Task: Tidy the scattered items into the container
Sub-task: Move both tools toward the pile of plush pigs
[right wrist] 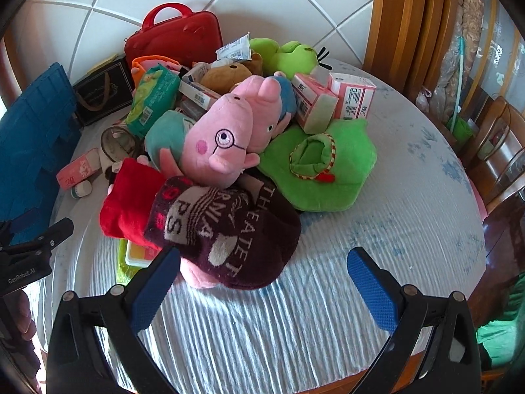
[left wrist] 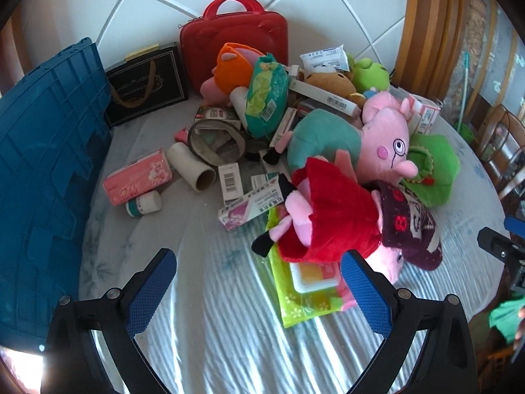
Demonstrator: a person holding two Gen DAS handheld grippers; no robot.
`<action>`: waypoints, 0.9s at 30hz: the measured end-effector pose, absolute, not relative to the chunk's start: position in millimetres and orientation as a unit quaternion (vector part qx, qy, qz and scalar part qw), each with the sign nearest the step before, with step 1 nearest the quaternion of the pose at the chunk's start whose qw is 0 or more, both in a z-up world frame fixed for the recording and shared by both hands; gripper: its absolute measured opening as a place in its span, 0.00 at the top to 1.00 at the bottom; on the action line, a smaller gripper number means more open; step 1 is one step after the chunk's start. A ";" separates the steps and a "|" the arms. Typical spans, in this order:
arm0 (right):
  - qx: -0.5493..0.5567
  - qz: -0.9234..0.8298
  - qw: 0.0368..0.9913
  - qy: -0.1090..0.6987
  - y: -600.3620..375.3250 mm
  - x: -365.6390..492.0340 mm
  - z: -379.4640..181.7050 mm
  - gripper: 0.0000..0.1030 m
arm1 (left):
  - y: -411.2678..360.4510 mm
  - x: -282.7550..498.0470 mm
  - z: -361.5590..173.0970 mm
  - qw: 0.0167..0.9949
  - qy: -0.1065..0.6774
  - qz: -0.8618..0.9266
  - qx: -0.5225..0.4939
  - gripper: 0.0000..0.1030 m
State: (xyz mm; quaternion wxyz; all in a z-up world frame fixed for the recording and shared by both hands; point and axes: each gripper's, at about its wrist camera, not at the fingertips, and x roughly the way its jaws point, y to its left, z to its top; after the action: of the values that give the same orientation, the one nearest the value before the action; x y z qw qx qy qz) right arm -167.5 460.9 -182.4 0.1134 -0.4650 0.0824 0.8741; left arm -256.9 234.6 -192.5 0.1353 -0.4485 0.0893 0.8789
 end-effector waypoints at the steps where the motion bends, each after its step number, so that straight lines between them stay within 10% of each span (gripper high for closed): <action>1: -0.463 0.876 0.111 0.081 466.1 -173.2 -179.6 0.00 | 239.7 -261.9 -191.8 0.135 0.086 0.879 -0.449 0.01; 27: -0.494 0.866 0.034 0.065 627.9 -286.1 -205.2 0.00 | 461.9 -348.2 -251.3 0.096 0.094 0.851 -0.508 0.01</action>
State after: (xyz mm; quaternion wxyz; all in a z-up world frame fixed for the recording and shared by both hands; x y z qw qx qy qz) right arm -286.1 627.9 -205.2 0.0343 -0.4944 0.0646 0.8661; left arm -348.2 461.9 -251.3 0.0961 -0.5083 0.0936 0.8507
